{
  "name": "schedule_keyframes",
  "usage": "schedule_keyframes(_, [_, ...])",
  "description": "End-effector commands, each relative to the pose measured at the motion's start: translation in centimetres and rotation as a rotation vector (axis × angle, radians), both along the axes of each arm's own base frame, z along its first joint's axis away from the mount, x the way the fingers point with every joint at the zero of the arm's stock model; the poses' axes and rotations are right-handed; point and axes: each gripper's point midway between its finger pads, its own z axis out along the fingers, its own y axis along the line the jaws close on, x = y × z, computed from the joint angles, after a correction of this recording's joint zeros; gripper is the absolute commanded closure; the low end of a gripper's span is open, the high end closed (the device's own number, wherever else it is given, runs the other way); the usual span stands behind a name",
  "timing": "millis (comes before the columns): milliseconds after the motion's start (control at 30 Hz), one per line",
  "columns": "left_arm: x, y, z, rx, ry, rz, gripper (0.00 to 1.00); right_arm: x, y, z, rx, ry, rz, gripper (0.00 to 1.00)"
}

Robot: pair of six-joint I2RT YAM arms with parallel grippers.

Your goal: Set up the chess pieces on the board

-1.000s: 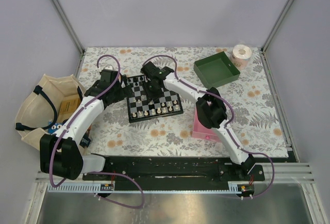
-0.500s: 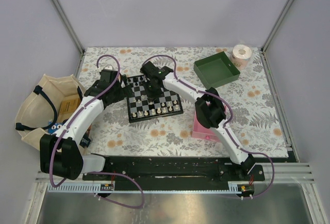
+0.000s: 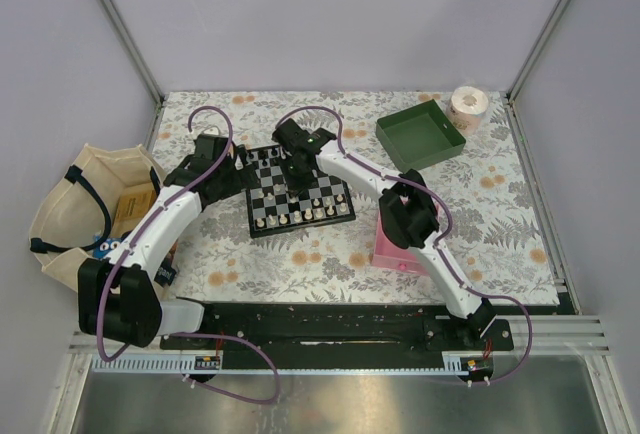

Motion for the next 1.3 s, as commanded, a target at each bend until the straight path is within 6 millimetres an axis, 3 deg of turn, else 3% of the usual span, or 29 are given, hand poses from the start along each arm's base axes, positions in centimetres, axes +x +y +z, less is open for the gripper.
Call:
schedule_keyframes(0, [1.1,-0.4,0.7,-0.025,-0.041,-0.009,0.01,-0.1,-0.9,3.8,0.005,-0.07,0.0,0.9])
schedule_keyframes(200, [1.2,-0.6,0.6,-0.036,-0.033,-0.014,0.01,-0.8,-1.8,4.8,0.013,-0.086,-0.005,0.89])
schedule_keyframes(1033, [1.1,-0.8,0.4,-0.046,-0.028,-0.02,0.01,-0.8,-2.6,2.9,-0.029,-0.078,-0.034,0.87])
schedule_keyframes(1267, [1.0,-0.8,0.4,-0.044,-0.028,-0.02,0.01,-0.8,-2.6,2.8,-0.03,-0.081,-0.035,0.8])
